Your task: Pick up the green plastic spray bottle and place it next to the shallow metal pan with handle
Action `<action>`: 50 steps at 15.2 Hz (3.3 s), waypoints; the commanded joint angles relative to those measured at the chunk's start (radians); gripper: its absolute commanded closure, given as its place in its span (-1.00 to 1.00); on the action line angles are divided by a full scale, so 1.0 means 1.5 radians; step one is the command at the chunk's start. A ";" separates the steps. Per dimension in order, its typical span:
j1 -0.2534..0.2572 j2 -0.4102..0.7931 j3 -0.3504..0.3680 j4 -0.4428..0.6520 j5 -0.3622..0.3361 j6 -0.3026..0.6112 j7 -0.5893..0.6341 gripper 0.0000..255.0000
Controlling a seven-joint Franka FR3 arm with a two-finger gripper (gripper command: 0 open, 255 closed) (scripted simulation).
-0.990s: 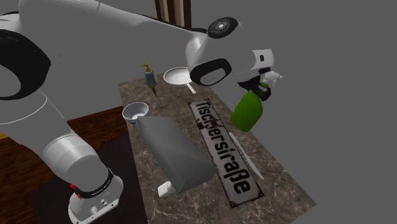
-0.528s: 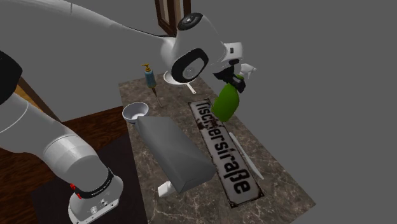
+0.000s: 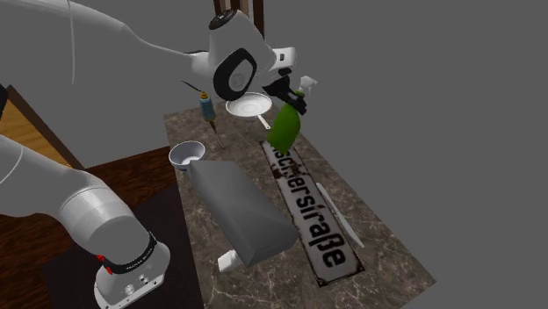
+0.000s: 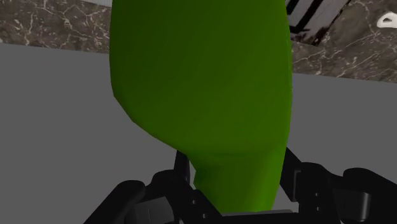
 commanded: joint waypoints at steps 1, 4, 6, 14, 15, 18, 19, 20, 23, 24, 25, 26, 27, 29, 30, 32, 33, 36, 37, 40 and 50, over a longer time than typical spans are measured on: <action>-0.007 -0.019 0.038 -0.020 -0.030 -0.007 0.057 1.00; -0.010 -0.036 0.090 -0.035 -0.059 -0.022 0.127 1.00; -0.009 -0.044 0.124 -0.041 -0.074 -0.033 0.171 1.00; 0.006 -0.050 0.251 -0.034 -0.112 -0.090 0.333 1.00; 0.009 -0.048 0.267 -0.029 -0.116 -0.098 0.352 1.00; 0.019 -0.037 0.312 -0.011 -0.126 -0.124 0.408 1.00; 0.022 -0.032 0.327 -0.004 -0.129 -0.133 0.426 1.00; 0.026 -0.024 0.346 0.008 -0.134 -0.146 0.450 1.00; 0.020 -0.017 0.350 -0.010 -0.149 -0.123 0.469 1.00; 0.018 -0.014 0.352 -0.016 -0.155 -0.115 0.475 1.00; 0.016 -0.011 0.353 -0.022 -0.160 -0.107 0.482 1.00; 0.013 -0.008 0.355 -0.027 -0.167 -0.100 0.489 1.00; 0.011 -0.004 0.356 -0.032 -0.173 -0.092 0.496 1.00; 0.006 0.003 0.360 -0.042 -0.187 -0.077 0.511 1.00; 0.003 0.007 0.362 -0.047 -0.194 -0.070 0.519 1.00; -0.003 0.015 0.366 -0.056 -0.209 -0.055 0.535 1.00; -0.007 0.019 0.368 -0.060 -0.218 -0.048 0.544 1.00; -0.017 0.033 0.374 -0.071 -0.245 -0.026 0.572 1.00; -0.020 0.038 0.377 -0.075 -0.255 -0.019 0.582 1.00; -0.032 0.054 0.384 -0.084 -0.288 0.000 0.615 1.00; -0.070 0.119 0.407 -0.097 -0.431 0.052 0.752 1.00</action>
